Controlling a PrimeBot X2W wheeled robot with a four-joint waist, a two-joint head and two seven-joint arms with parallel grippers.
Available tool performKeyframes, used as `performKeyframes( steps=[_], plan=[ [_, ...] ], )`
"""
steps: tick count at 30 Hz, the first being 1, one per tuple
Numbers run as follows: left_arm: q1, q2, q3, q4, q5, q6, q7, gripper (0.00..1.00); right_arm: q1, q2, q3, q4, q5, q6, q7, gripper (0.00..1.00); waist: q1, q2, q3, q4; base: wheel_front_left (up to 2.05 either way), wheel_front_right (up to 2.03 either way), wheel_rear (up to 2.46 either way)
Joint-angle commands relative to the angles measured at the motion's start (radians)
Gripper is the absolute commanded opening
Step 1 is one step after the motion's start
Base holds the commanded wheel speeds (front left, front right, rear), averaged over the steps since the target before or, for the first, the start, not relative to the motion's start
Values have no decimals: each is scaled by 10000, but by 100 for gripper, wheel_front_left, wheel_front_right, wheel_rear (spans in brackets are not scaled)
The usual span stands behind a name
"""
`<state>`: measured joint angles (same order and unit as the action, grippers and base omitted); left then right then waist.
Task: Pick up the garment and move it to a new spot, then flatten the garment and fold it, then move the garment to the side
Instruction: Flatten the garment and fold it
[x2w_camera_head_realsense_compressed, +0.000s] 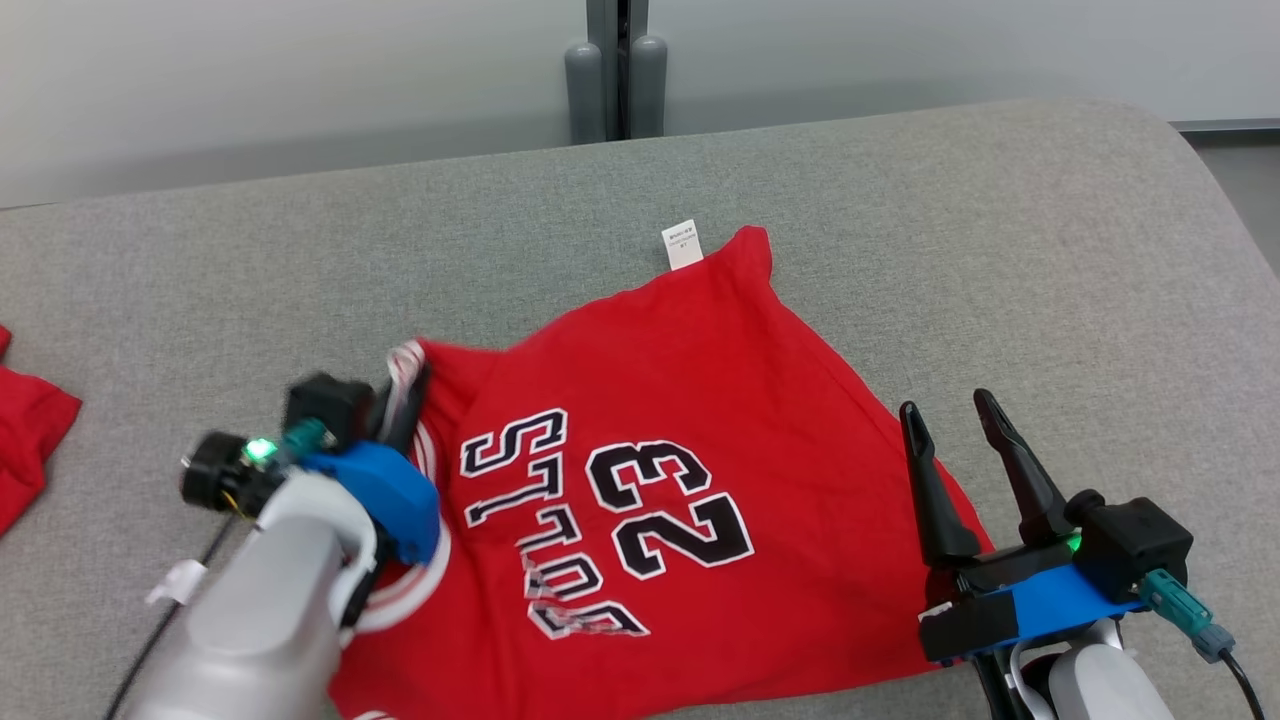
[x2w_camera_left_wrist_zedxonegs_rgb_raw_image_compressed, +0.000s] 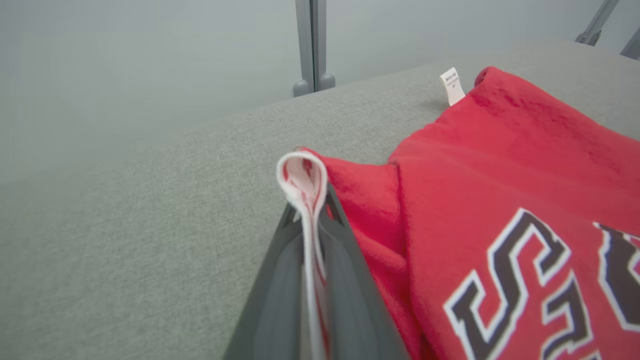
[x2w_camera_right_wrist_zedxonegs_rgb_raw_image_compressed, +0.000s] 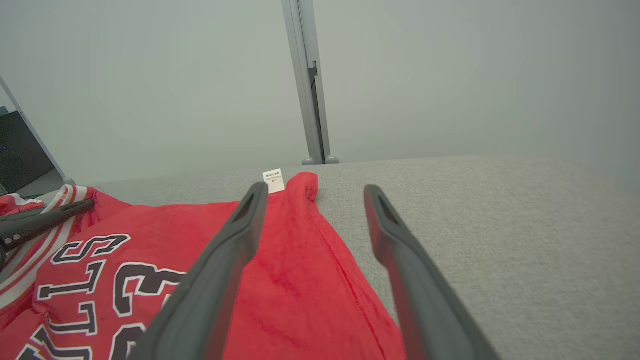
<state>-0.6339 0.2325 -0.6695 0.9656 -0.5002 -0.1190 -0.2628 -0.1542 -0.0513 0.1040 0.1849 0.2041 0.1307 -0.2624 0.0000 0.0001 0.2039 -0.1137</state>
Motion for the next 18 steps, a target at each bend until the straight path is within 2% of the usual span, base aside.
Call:
performKeyframes(
  steps=[1,6,11,15,16,17,18],
  plan=[
    [-320,205,372,-321,91,145,-23,0,106,1,-20,-35,-15,1,-36,100,0,-1,-10,34,0,0,0],
    [-814,836,1556,-1148,267,312,-24,0,-27,-51,-12,3,24,1,-36,100,0,-1,35,24,0,0,0],
    [-1286,1310,2384,-1345,491,229,-26,0,-236,-66,-91,19,10,1,-36,100,0,-1,242,-143,0,0,0],
    [-1574,1426,2664,-1148,756,129,-26,0,-290,-50,-91,45,-9,1,-36,100,0,-1,394,-302,0,0,0],
    [-1632,1500,2720,-1068,831,108,-26,8,-286,-44,-86,56,7,1,-36,100,0,-1,428,-330,0,0,0],
    [-1634,1542,2696,-967,943,77,-26,46,-295,-38,-66,63,24,1,-36,100,0,-1,454,-355,0,0,0],
    [-1672,1542,2723,-948,1012,48,-26,91,-301,-32,-60,66,41,1,-36,100,0,-1,477,-367,0,0,0]
  ],
)
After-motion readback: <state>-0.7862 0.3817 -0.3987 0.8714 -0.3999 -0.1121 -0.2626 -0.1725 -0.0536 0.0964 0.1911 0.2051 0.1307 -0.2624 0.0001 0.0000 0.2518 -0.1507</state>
